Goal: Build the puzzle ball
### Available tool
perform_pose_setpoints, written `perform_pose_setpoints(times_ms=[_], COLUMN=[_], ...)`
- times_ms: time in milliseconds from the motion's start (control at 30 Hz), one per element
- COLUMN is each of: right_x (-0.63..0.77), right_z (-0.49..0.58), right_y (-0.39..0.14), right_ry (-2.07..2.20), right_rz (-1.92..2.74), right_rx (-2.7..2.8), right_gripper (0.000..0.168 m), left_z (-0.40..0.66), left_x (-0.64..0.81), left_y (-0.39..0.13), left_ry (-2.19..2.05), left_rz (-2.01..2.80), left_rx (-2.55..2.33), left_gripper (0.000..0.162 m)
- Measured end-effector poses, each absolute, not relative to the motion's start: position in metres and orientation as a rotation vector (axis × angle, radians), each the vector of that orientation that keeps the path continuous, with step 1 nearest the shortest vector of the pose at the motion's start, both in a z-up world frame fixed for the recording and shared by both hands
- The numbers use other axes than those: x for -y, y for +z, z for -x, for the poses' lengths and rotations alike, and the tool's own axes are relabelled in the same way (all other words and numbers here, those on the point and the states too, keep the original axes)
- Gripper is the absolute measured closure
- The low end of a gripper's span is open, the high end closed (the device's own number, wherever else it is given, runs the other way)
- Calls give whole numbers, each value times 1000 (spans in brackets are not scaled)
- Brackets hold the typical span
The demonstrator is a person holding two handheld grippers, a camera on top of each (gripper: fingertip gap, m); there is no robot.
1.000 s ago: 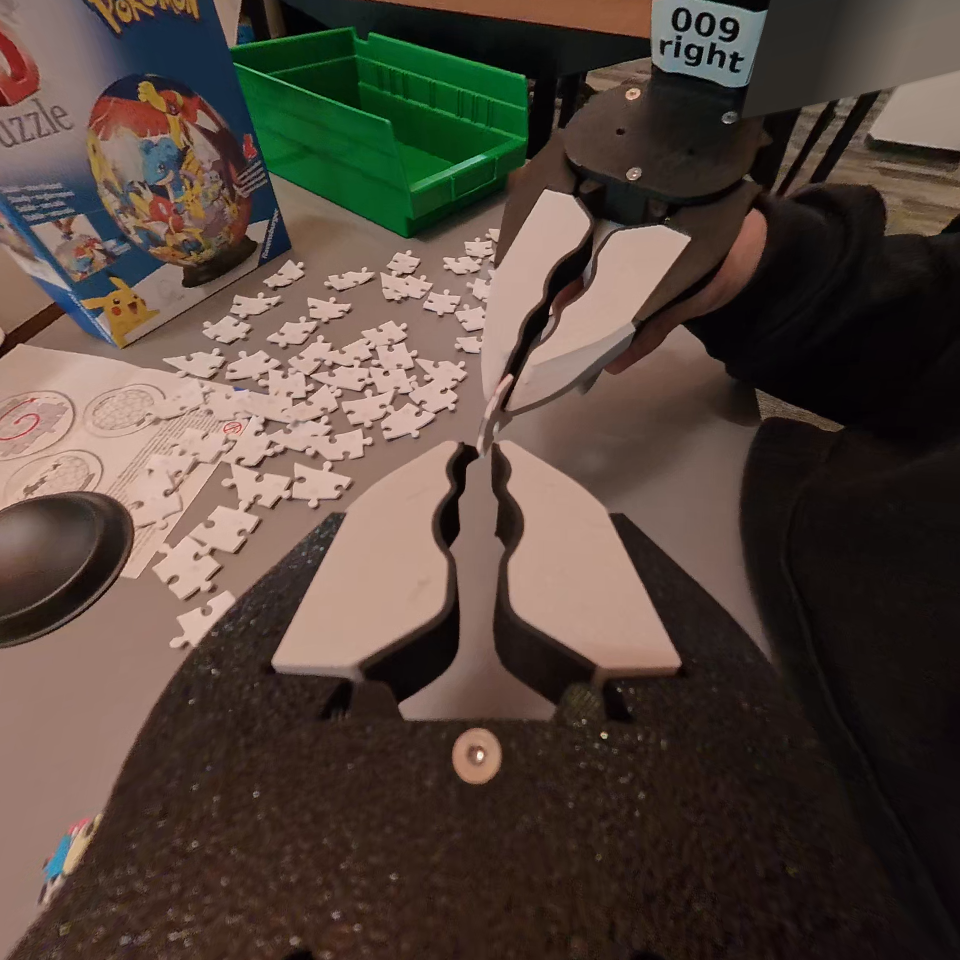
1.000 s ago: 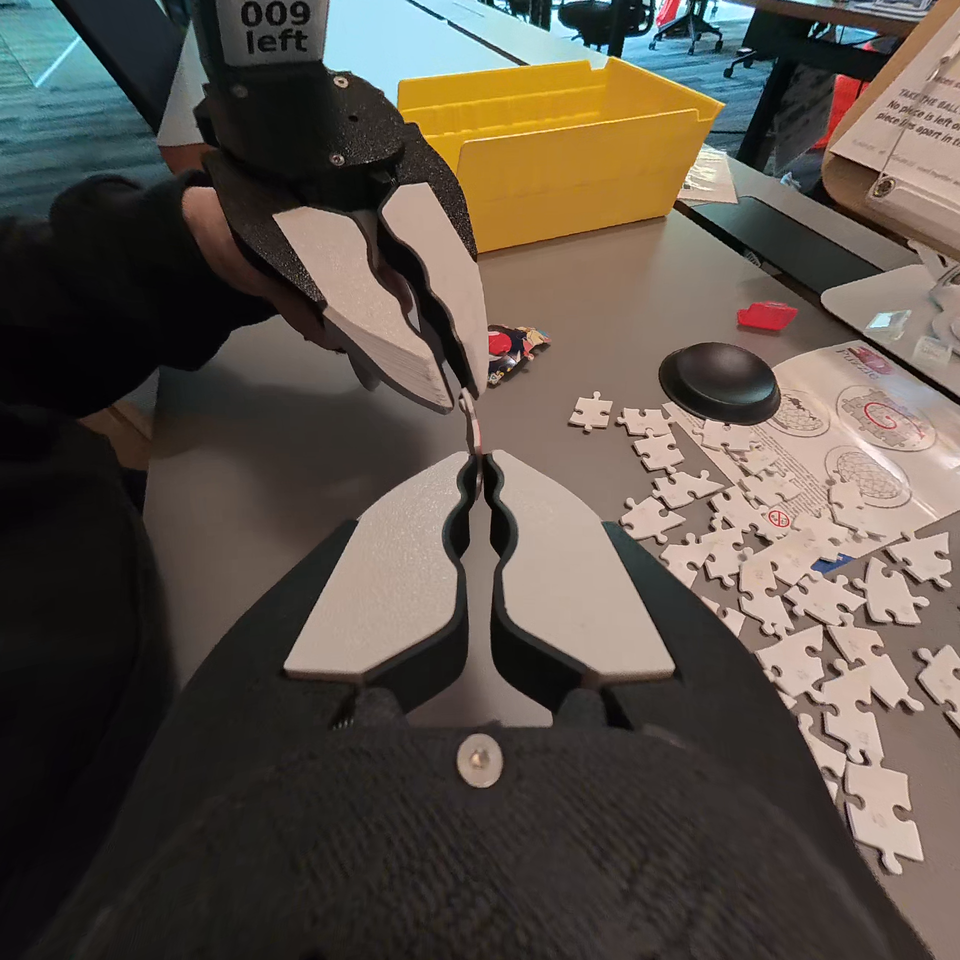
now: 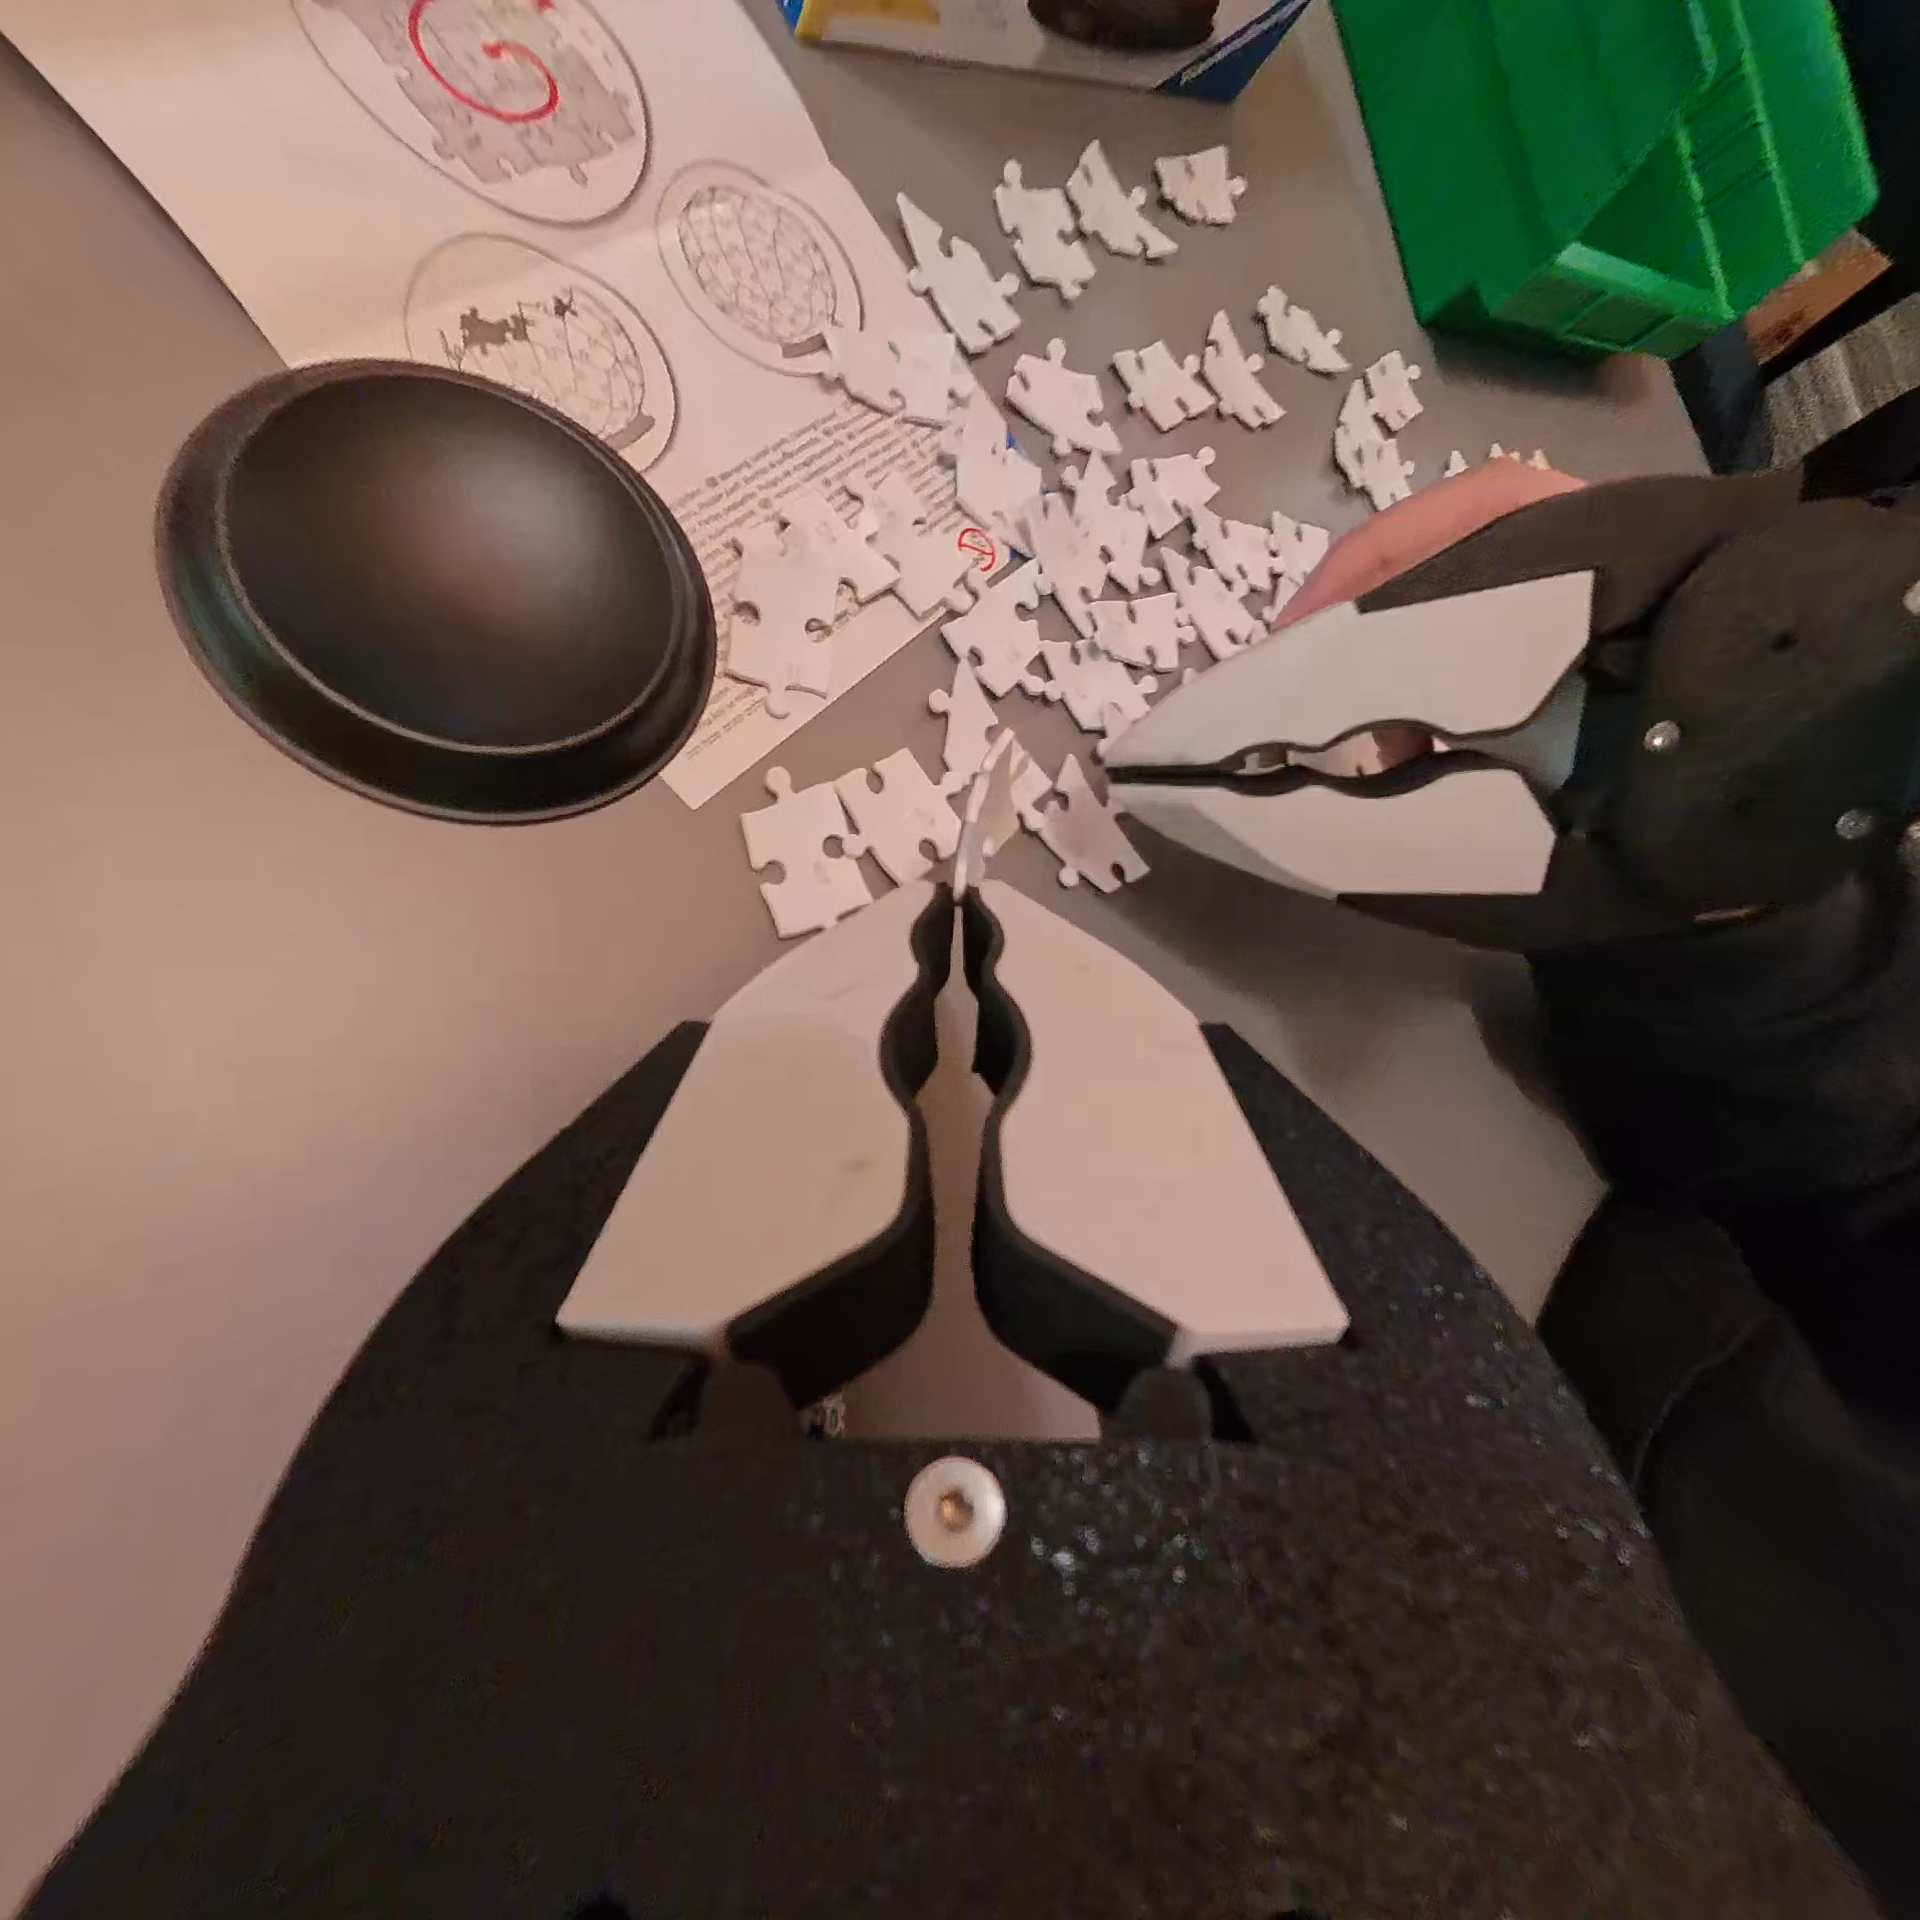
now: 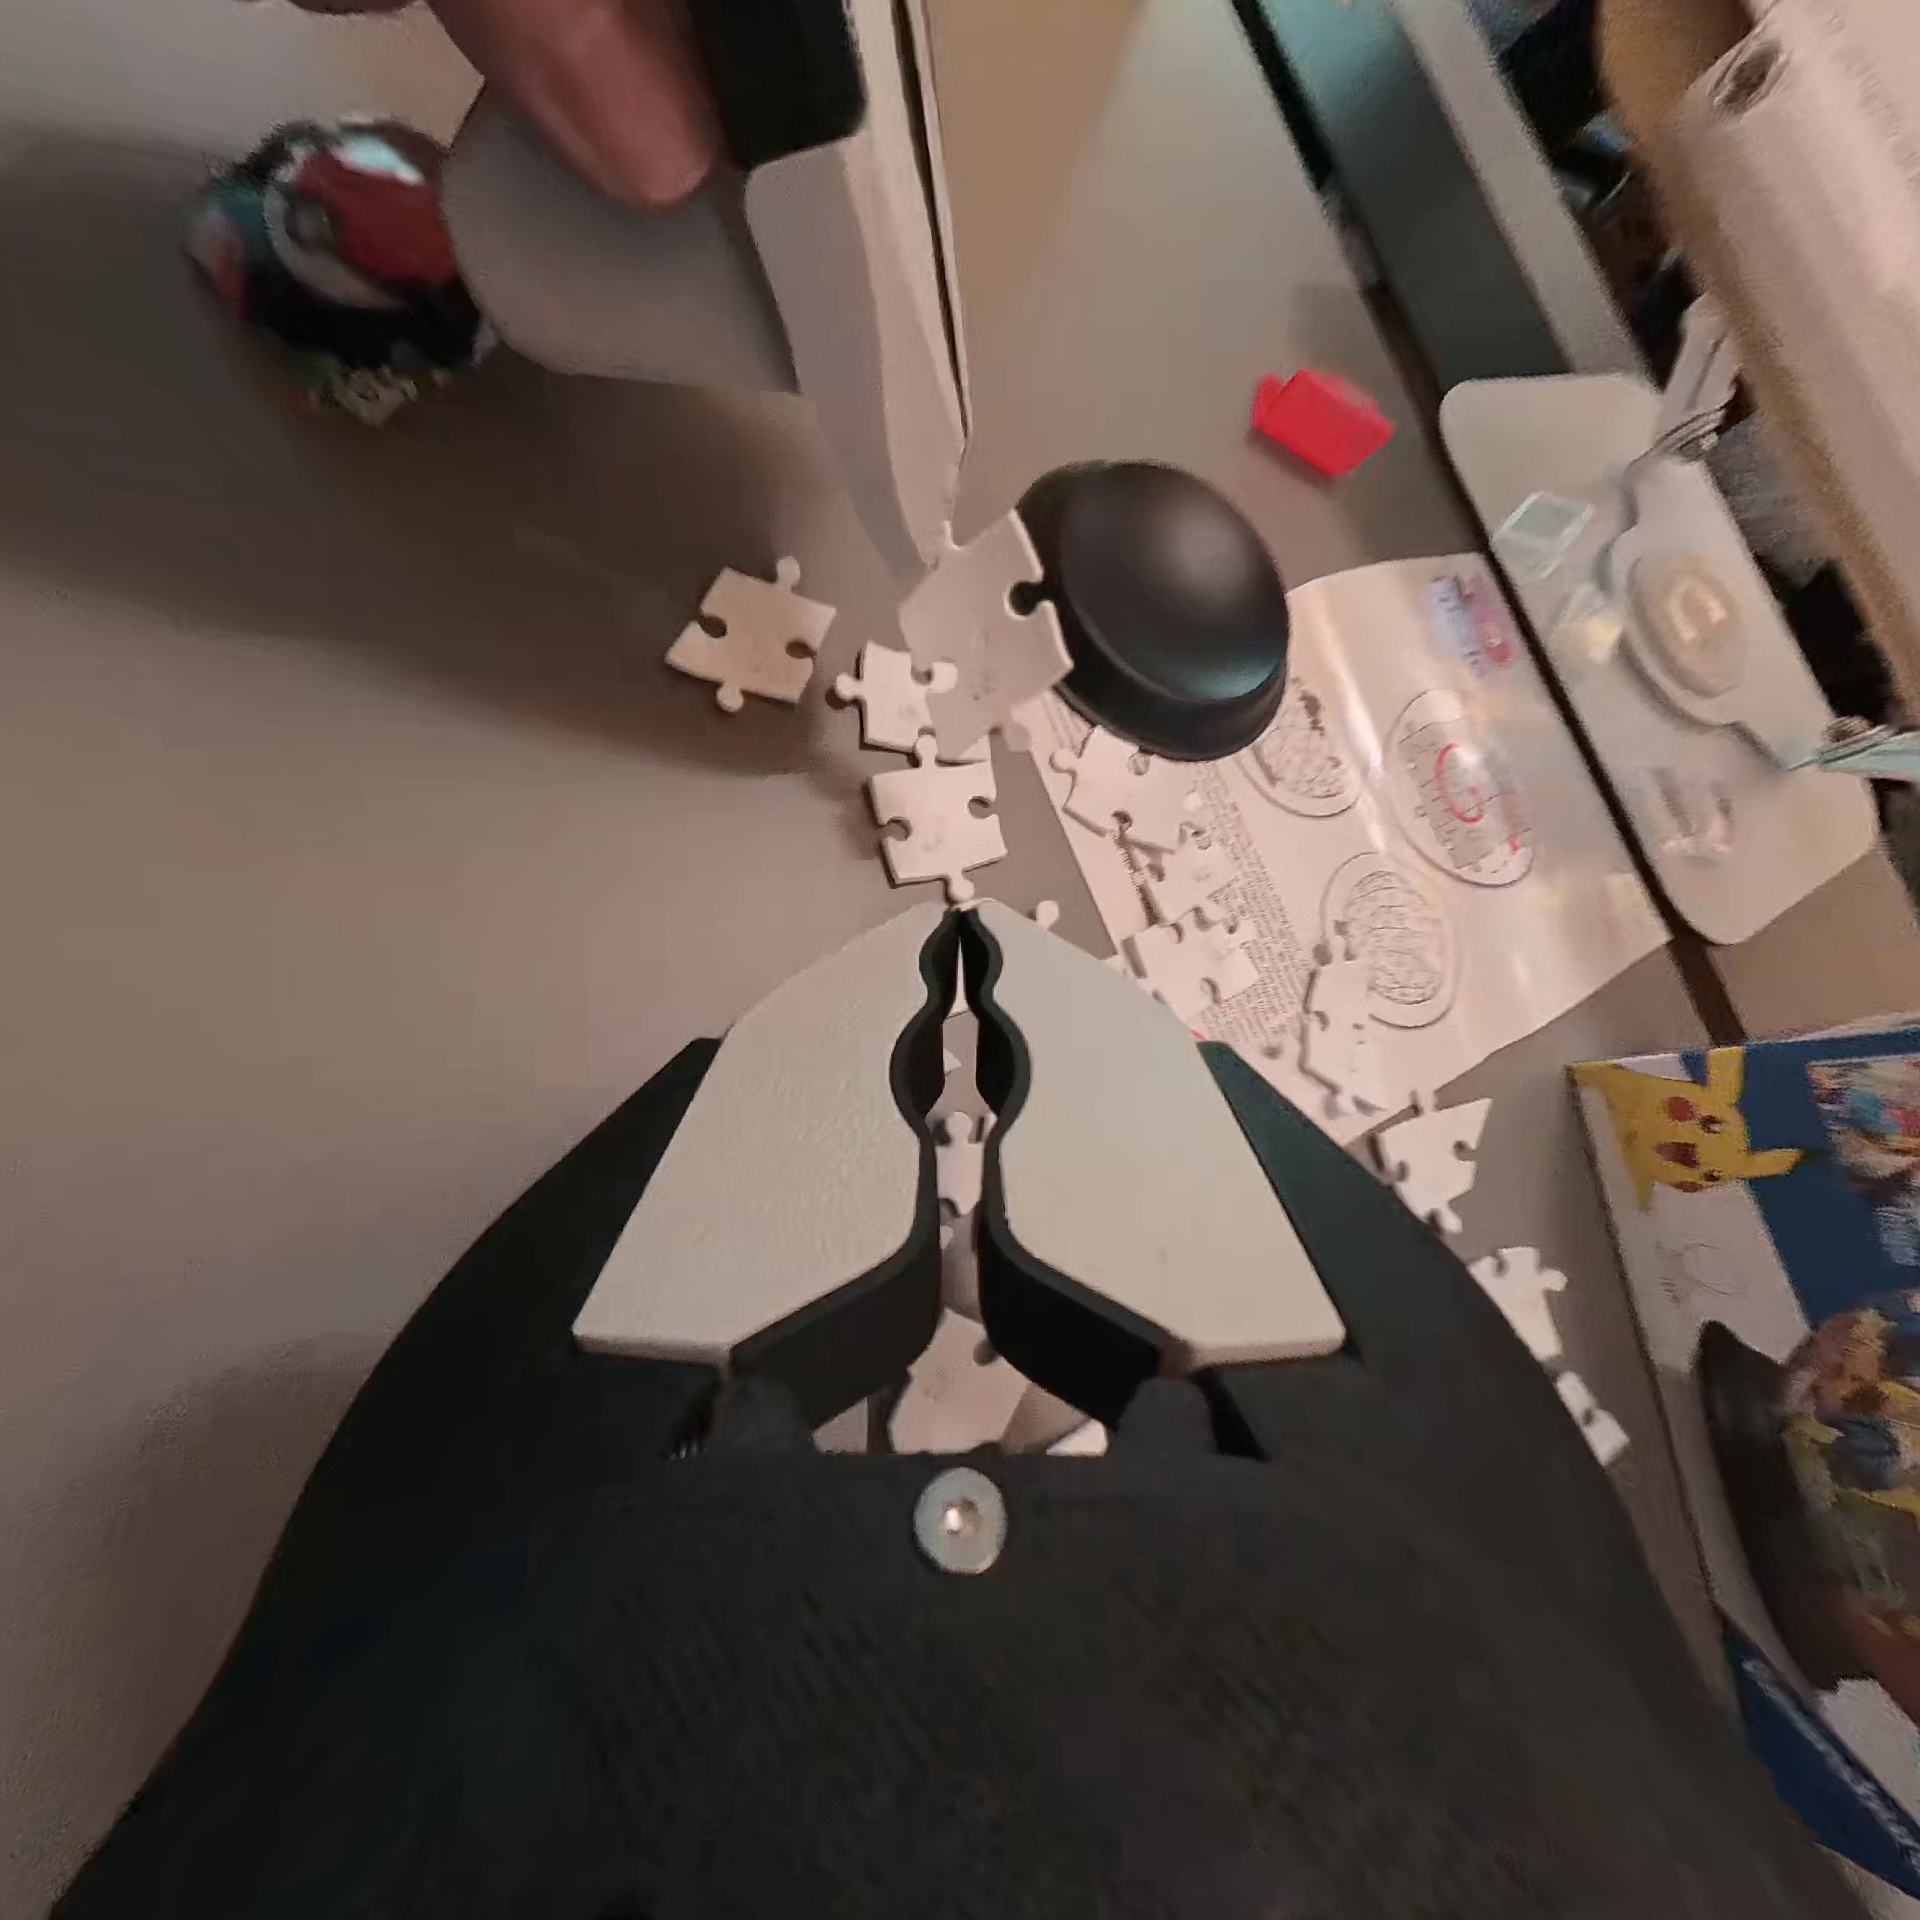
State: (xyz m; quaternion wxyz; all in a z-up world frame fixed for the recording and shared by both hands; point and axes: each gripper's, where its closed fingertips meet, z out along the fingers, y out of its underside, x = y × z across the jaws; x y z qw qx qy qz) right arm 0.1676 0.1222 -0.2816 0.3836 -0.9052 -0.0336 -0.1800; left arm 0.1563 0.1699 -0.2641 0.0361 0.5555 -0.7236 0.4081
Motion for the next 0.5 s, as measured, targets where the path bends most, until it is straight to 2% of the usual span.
perform_pose_setpoints(times_ms=[300,500], right_x=[-110,-107], right_z=[-173,-180], right_y=[-308,-291], right_ry=[-364,-438], right_rz=[2403,2349], right_rx=[-12,-63], right_gripper=[168,168], left_z=[-162,-164], left_x=[-155,-148], left_y=[-281,-286], left_ry=[1121,1092], left_rz=[-1727,-1730], left_rx=[2178,2157], left_gripper=[161,161])
